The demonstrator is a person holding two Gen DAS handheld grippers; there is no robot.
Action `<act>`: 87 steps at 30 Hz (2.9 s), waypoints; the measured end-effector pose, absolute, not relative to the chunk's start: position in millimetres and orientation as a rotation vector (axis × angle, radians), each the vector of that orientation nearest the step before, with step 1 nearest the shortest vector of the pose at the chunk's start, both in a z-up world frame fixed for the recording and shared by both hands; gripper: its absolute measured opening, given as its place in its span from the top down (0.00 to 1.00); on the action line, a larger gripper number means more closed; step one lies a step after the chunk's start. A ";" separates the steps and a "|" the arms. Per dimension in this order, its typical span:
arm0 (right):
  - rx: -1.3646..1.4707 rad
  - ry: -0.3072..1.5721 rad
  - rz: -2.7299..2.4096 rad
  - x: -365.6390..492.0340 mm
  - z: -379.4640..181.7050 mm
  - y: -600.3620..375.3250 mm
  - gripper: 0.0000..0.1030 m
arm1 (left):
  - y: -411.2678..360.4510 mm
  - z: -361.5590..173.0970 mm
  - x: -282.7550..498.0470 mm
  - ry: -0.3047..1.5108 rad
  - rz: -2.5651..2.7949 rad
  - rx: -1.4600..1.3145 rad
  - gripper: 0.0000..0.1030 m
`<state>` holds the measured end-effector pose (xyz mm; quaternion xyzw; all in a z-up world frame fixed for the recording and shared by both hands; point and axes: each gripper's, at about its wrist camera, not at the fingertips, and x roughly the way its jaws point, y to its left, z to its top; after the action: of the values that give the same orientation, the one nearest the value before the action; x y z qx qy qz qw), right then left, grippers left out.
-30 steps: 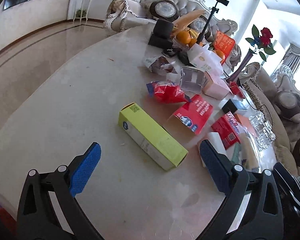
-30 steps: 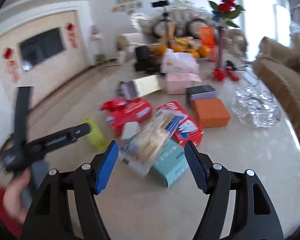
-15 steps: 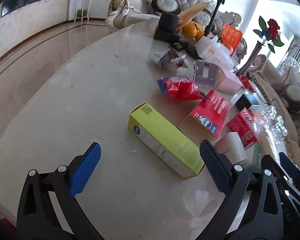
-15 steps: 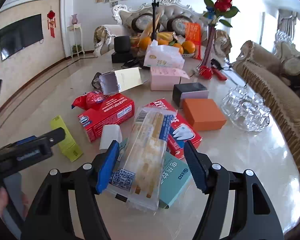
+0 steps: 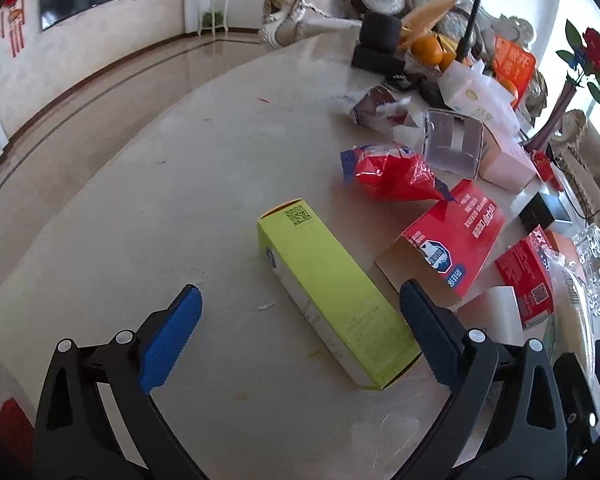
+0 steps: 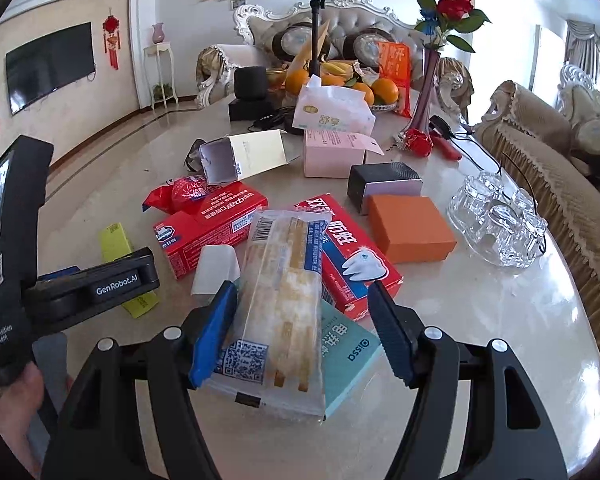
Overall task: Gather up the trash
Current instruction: 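Grasp the yellow-green box with the left tool while the right tool grasps the bread packet, then carry both items over the wastebasket and open both tools to drop them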
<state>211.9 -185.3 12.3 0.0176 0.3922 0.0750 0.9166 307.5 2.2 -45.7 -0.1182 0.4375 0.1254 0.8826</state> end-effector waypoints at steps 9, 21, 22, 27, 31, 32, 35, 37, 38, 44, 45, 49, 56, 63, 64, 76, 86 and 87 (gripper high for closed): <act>0.054 0.835 0.178 217.0 10.2 -188.8 0.38 | 18.0 -48.4 307.0 0.959 0.185 -0.143 0.07; 0.045 0.838 0.198 215.3 10.6 -187.6 0.39 | 29.8 -45.8 302.0 0.949 0.039 -0.068 0.07; 0.043 0.839 0.199 215.6 10.7 -187.6 0.39 | 28.6 -47.4 301.4 0.948 0.021 -0.060 0.07; 0.065 0.837 0.217 214.3 11.6 -189.2 0.56 | 23.2 -44.9 302.6 0.914 0.004 0.042 0.63; 0.105 0.835 0.238 212.3 14.4 -193.7 0.69 | 23.8 -43.0 307.6 0.941 -0.033 0.063 0.72; 0.134 0.833 0.251 211.3 15.2 -196.6 0.70 | 25.2 -42.1 307.4 0.943 -0.049 0.045 0.72; 0.181 0.817 0.265 205.4 20.7 -203.4 0.70 | 31.8 -36.4 300.5 0.919 -0.055 0.009 0.72; 0.212 0.798 0.280 198.3 28.5 -210.1 0.70 | 35.9 -30.2 291.7 0.897 -0.075 -0.027 0.72; 0.220 0.792 0.284 196.2 31.9 -212.2 0.70 | 38.2 -25.1 281.9 0.885 -0.090 -0.042 0.72; 0.302 0.746 0.402 140.5 54.2 -234.0 0.70 | 40.6 -3.6 208.4 0.810 -0.213 -0.075 0.72; 0.297 0.742 0.429 121.2 55.2 -235.7 0.70 | 39.6 -1.9 185.8 0.805 -0.241 -0.061 0.72; 0.253 0.785 0.501 50.7 47.8 -234.9 0.70 | 32.4 -8.2 119.1 0.823 -0.323 -0.034 0.72; 0.172 0.994 0.536 -42.8 8.6 -221.4 0.70 | 17.2 -47.6 17.0 0.982 -0.438 -0.031 0.72; 0.124 1.242 0.558 -47.3 -70.4 -191.7 0.70 | -6.8 -137.5 14.8 1.228 -0.459 0.006 0.72; 0.120 1.280 0.563 -44.6 -81.6 -187.4 0.70 | -7.6 -147.7 16.7 1.261 -0.461 0.009 0.72; 0.072 1.318 0.502 -18.9 -110.2 -177.7 0.24 | 6.0 -201.3 32.2 1.391 -0.409 -0.110 0.05; 0.023 0.895 0.537 -23.3 -0.8 -217.6 0.24 | 33.2 -122.1 31.8 1.159 -0.419 -0.300 0.05; 0.006 0.837 0.515 -18.5 10.7 -223.8 0.23 | 35.3 -109.7 37.5 1.127 -0.407 -0.297 0.05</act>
<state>-18.5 -223.8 10.7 0.0029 0.4017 0.2473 0.8817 37.5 35.3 -109.7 -0.1393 0.5283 -0.1910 0.8155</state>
